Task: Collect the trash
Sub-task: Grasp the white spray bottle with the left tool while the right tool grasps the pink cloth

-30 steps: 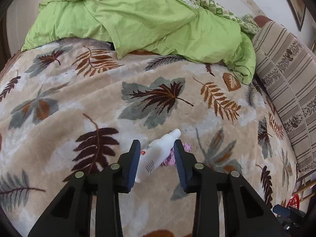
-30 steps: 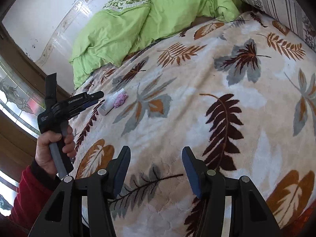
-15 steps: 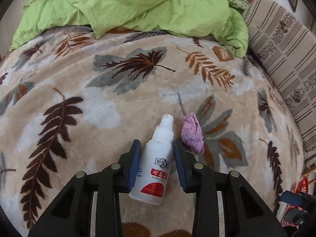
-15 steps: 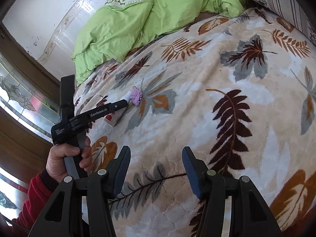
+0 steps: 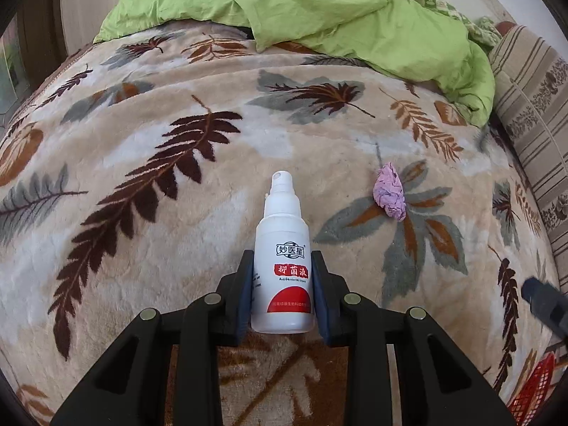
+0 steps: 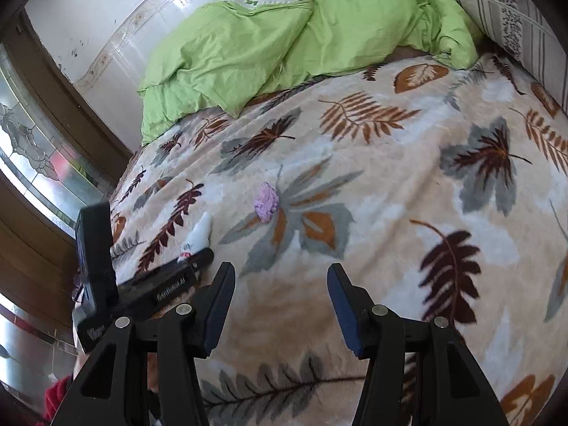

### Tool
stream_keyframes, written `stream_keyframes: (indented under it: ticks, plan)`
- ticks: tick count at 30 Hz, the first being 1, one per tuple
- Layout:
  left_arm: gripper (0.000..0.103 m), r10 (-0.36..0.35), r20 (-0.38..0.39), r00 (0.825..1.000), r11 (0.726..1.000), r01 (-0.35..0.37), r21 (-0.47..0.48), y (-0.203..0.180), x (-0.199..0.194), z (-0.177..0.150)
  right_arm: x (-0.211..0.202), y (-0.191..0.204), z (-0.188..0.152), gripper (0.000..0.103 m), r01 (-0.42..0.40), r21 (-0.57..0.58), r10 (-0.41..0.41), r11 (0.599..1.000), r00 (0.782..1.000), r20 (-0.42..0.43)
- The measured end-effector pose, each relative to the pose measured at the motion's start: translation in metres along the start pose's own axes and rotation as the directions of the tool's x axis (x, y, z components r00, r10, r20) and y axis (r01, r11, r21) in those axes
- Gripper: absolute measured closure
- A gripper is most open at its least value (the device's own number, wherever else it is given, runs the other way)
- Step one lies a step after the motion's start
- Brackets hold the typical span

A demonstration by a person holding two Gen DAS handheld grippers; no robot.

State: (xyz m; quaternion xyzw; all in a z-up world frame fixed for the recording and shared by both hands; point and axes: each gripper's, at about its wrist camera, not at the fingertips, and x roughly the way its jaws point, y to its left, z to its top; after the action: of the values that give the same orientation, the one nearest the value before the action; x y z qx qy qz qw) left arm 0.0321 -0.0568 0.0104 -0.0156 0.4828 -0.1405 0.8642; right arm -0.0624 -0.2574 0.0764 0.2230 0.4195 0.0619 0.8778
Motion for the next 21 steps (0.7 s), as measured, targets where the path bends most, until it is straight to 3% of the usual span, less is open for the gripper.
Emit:
stream_keyframes:
  ticks: [5,11,15,18,21]
  plan:
    - [0.073,-0.043,0.003,0.999,0.999,0.043,0.002,0.007,0.003,0.001,0.051,0.011,0.035,0.045,0.013,-0.016,-0.014,1.000,0.998,-0.055]
    - [0.073,-0.069,-0.004,0.998,0.998,0.069,-0.008,0.010,0.004,0.003,0.106,0.005,0.056,0.049,0.054,0.059,-0.047,0.997,0.993,-0.111]
    - [0.073,-0.080,-0.008,0.997,0.997,0.080,-0.019,0.011,0.004,0.003,0.135,0.005,0.058,0.060,0.101,0.060,-0.091,0.993,0.985,-0.149]
    - [0.073,-0.075,-0.004,0.997,0.997,0.075,-0.010,0.010,0.004,0.002,0.131,0.012,0.057,0.082,0.090,0.025,-0.086,0.996,0.989,-0.125]
    - [0.074,-0.061,0.007,0.998,0.998,0.061,0.006,0.006,0.002,0.002,0.111,0.016,0.049,0.081,0.081,0.001,-0.081,0.997,0.992,-0.095]
